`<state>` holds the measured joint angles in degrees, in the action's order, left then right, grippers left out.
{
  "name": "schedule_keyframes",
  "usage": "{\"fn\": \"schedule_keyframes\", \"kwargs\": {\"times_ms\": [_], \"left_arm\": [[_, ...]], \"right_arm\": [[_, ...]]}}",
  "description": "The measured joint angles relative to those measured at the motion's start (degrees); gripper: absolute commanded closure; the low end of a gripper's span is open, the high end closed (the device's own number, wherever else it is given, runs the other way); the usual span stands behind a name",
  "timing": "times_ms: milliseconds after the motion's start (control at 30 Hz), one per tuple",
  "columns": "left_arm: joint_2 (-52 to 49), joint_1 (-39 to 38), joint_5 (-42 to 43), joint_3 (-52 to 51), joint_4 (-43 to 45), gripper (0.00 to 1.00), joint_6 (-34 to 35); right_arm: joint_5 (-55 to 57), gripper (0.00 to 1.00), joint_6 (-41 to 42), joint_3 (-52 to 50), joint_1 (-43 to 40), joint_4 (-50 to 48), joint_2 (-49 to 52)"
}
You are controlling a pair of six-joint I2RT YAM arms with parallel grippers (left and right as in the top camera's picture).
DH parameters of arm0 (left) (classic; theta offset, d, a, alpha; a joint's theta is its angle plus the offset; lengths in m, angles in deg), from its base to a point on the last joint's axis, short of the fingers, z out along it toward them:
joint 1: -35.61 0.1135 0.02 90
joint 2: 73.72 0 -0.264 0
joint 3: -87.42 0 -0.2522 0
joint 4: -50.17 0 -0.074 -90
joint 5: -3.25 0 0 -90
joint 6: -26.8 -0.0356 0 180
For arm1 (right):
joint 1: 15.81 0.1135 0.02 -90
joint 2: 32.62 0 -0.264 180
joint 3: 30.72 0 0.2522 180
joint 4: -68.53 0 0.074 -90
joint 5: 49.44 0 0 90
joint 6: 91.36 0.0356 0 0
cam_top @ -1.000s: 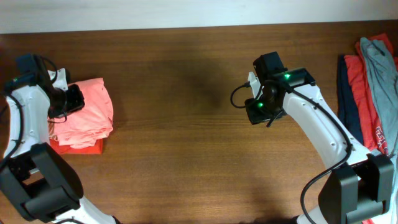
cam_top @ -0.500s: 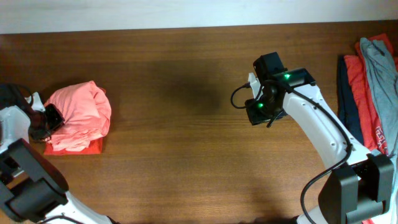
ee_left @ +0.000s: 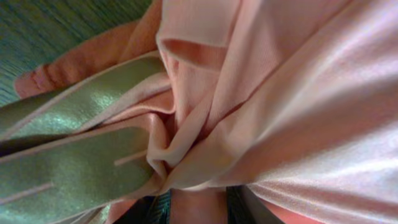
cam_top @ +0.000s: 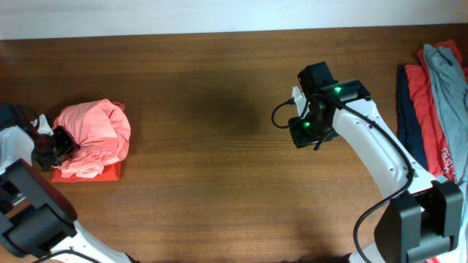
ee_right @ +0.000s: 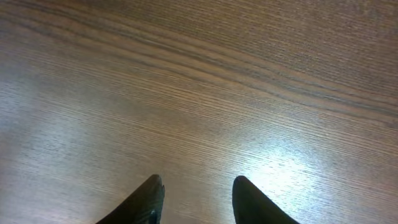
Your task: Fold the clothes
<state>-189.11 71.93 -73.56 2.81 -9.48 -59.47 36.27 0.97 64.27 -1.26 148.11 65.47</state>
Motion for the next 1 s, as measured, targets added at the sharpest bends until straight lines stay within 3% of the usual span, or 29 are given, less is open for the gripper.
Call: {"fn": "schedule_keyframes", "kwargs": {"times_ms": [433,767,1000], "left_arm": [[4.7,0.1,-0.3,0.5,-1.6,0.67,0.2],[19.3,-0.1,-2.5,0.5,-3.1,0.61,0.4],[27.9,-8.6,0.1,0.6,-4.0,0.57,-3.6]], "right_arm": [[0.0,0.59,0.0,0.0,0.0,-0.1,0.0],[0.0,0.57,-0.2,0.0,0.0,-1.1,0.0],[0.0,0.53,-0.6,2.4,-0.3,-1.1,0.0]]}}
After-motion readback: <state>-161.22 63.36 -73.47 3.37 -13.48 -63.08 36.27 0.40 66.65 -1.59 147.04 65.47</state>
